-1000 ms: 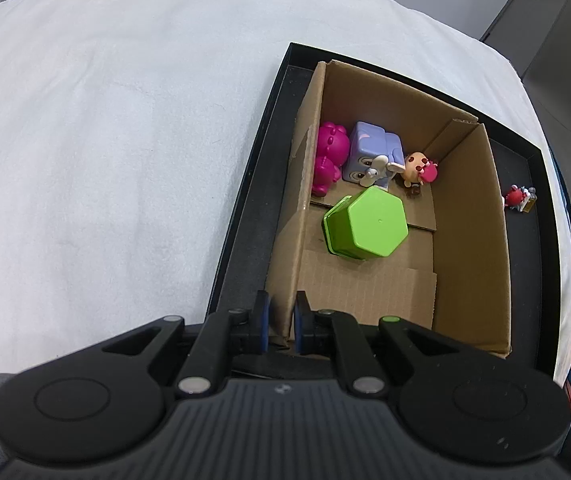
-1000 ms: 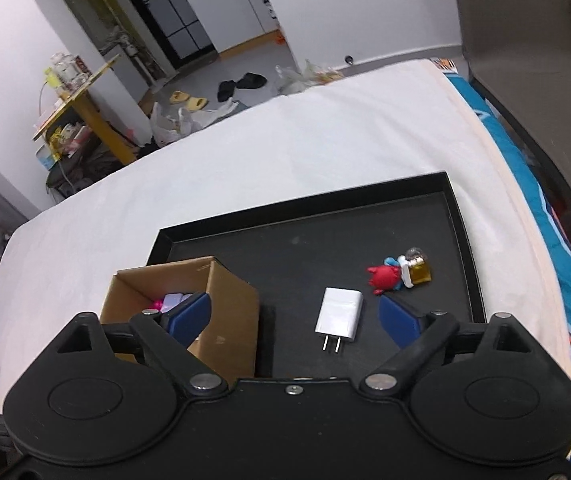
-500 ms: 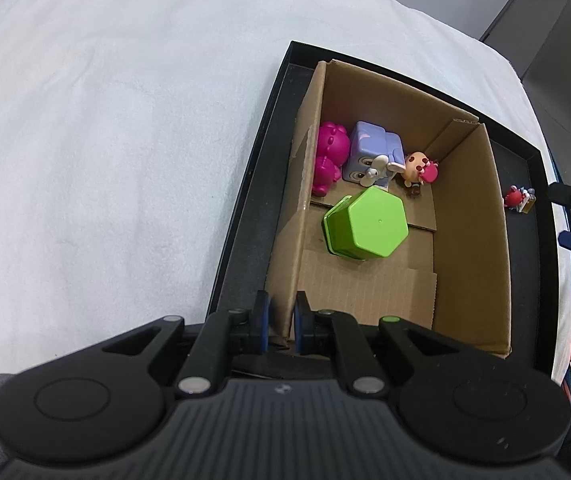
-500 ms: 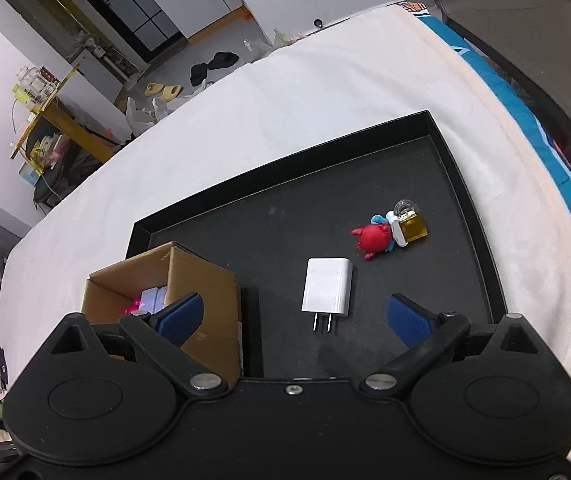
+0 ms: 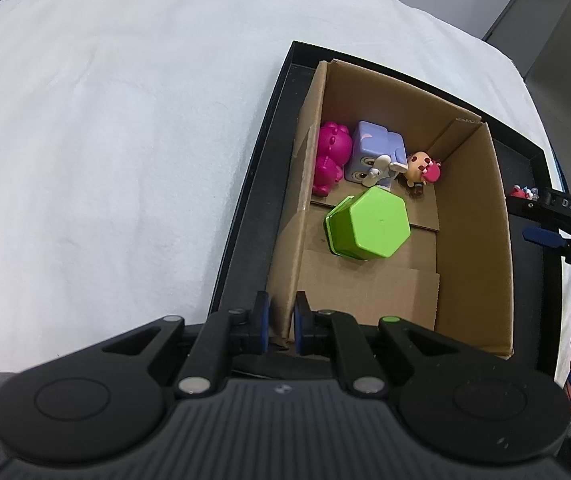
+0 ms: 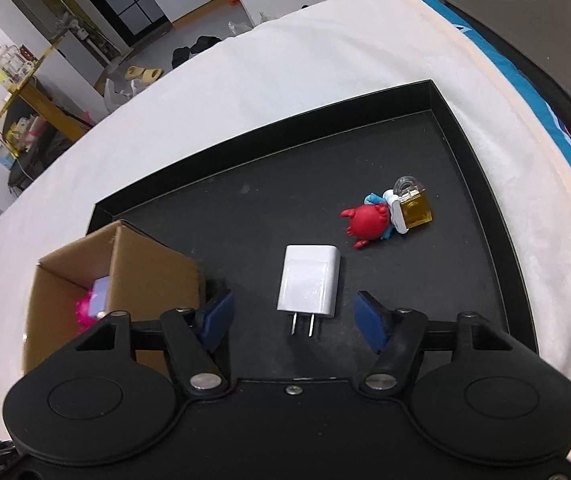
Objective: Organize rigid objects
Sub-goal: 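Move the right gripper to the white charger and close on it, then lift and carry the white charger with the right gripper over the box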
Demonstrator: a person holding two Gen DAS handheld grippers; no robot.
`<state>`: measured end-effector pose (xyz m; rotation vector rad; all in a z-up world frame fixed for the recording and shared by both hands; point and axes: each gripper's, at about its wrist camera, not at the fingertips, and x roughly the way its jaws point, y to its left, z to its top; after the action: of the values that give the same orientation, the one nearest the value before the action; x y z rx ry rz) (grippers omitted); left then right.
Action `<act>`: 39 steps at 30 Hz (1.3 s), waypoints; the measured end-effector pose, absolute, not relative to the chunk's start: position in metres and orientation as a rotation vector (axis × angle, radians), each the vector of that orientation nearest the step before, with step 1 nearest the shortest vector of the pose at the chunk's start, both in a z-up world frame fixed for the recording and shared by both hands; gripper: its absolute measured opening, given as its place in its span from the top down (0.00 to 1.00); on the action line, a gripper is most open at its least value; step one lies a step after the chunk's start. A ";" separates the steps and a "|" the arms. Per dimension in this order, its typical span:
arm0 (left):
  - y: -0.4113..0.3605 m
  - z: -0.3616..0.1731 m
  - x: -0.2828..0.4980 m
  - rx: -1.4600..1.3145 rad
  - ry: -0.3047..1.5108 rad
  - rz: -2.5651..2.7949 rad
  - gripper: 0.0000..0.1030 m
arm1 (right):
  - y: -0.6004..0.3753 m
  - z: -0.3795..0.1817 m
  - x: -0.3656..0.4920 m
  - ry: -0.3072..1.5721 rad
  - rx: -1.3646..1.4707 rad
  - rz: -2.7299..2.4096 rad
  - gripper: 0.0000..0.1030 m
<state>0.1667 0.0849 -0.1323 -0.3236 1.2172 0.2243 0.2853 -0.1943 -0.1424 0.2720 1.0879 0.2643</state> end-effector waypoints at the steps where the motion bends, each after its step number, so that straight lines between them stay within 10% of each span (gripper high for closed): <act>1: 0.085 -0.132 0.167 -0.323 1.217 0.226 0.90 | -0.193 -0.144 0.286 1.087 0.265 0.260 0.39; 12: 0.079 -0.132 0.169 -0.284 1.219 0.242 0.90 | -0.180 -0.158 0.296 1.076 0.182 0.228 0.40; 17: 0.069 -0.131 0.171 -0.211 1.223 0.255 0.91 | -0.176 -0.169 0.297 1.107 0.144 0.244 0.63; 39: 0.069 -0.128 0.171 -0.207 1.220 0.255 0.91 | -0.194 -0.157 0.285 1.155 0.147 0.285 0.64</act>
<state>0.1705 0.0692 -0.1280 -0.2066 1.2201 0.2548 0.2848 -0.1937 -0.1572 0.1471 1.1553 0.2845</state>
